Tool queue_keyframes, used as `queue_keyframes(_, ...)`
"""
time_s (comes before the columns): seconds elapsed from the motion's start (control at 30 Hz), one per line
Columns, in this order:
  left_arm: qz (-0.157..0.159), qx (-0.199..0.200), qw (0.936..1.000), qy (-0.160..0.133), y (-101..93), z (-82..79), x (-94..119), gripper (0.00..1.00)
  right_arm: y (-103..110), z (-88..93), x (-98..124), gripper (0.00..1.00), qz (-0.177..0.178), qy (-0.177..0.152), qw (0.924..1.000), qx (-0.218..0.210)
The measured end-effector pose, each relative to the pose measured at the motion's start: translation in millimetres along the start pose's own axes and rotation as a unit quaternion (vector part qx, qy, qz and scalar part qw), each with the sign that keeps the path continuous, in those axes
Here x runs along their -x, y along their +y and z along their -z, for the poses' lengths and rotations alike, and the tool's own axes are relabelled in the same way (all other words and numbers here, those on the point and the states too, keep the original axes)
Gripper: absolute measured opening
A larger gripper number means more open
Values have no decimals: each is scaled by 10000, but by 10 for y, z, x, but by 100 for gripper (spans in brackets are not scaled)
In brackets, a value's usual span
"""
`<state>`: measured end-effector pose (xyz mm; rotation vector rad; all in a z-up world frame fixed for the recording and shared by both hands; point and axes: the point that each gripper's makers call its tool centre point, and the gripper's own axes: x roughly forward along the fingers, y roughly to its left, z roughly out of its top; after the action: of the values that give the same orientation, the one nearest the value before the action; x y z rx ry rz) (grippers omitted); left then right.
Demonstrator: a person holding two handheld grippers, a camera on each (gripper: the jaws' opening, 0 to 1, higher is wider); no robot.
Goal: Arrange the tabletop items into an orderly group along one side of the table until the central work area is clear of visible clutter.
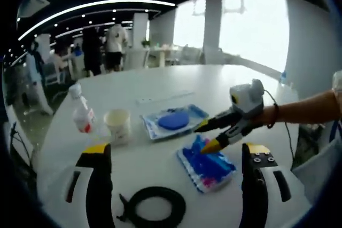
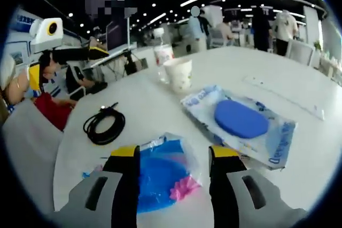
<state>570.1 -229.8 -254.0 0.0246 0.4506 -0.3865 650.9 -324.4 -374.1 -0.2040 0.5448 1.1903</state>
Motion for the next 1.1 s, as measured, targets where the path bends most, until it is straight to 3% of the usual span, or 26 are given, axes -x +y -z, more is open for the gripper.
queue_keyframes(0.23,-68,-94,9997,192,52,161,137,96,9,74,-58,41,51,16,10000,72)
queue_keyframes(0.3,-40,24,9999,151,48,170,165,96,-60,177,-64,39,218,256,9993,186)
queue_keyframes(0.4,-60,87,9999,116,55,184,199,95,-73,163,-81,38,302,73,9995,-43)
queue_keyframes(0.53,-126,165,9997,135,93,242,234,94,-70,186,-88,35,357,40,9992,159)
queue_keyframes(0.6,-125,191,9996,148,101,264,244,93,-60,190,-86,29,372,37,9992,142)
queue_keyframes(0.8,-192,257,9994,122,142,277,282,91,-26,171,-52,22,466,-13,9988,166)
queue_keyframes(0.97,-263,325,9990,151,179,312,289,91,-68,148,-13,8,561,-96,9983,82)
queue_keyframes(1.1,-255,369,9989,157,179,326,282,89,-79,147,-16,4,573,-91,9983,-5)
